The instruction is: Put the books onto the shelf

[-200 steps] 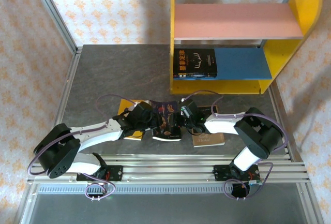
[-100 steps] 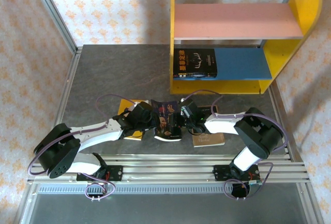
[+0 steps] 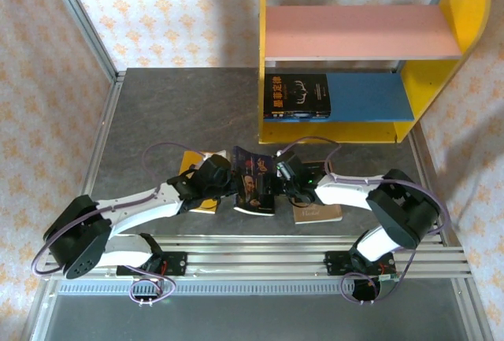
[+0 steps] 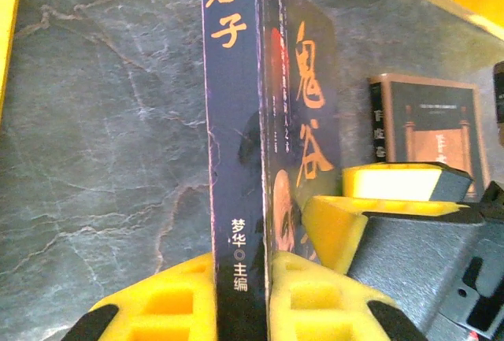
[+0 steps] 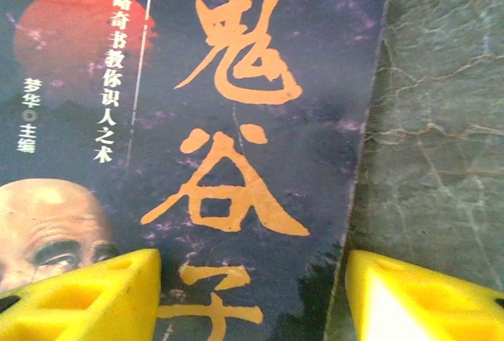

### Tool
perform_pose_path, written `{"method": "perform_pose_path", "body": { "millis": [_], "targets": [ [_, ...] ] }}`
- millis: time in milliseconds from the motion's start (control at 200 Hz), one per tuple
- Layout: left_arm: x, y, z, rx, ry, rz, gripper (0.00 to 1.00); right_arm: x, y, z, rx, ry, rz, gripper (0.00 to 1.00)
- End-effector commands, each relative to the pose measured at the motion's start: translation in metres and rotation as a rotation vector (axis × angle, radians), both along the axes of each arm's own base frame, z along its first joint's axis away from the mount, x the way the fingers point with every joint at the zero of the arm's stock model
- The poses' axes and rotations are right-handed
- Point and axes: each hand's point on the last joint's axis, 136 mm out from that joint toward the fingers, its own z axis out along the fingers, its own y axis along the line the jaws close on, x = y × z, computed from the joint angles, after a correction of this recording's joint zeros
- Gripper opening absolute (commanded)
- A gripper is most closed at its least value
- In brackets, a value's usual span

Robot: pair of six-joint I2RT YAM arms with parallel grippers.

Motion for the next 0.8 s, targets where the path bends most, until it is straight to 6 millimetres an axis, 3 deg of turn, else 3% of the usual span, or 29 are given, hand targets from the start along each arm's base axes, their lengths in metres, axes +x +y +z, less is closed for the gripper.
{"method": "perform_pose_path", "body": {
  "millis": [0, 255, 390, 586, 796],
  "targets": [
    [0.006, 0.013, 0.024, 0.016, -0.098, 0.041, 0.03, -0.002, -0.021, 0.002, -0.05, 0.009, -0.067, 0.65],
    [0.009, 0.069, 0.073, 0.061, -0.27, 0.252, 0.0, 0.015, -0.001, 0.062, 0.29, -0.049, -0.252, 0.72],
    [0.008, 0.097, 0.101, 0.047, -0.363, 0.371, 0.0, 0.017, 0.027, 0.094, 0.446, -0.066, -0.254, 0.72],
    [0.003, 0.133, 0.137, 0.032, -0.463, 0.523, 0.0, 0.011, 0.062, 0.125, 0.655, -0.064, -0.295, 0.76],
    [-0.002, 0.152, 0.159, -0.026, -0.528, 0.619, 0.0, 0.007, 0.101, 0.148, 0.816, -0.013, -0.289, 0.79]
  ]
}}
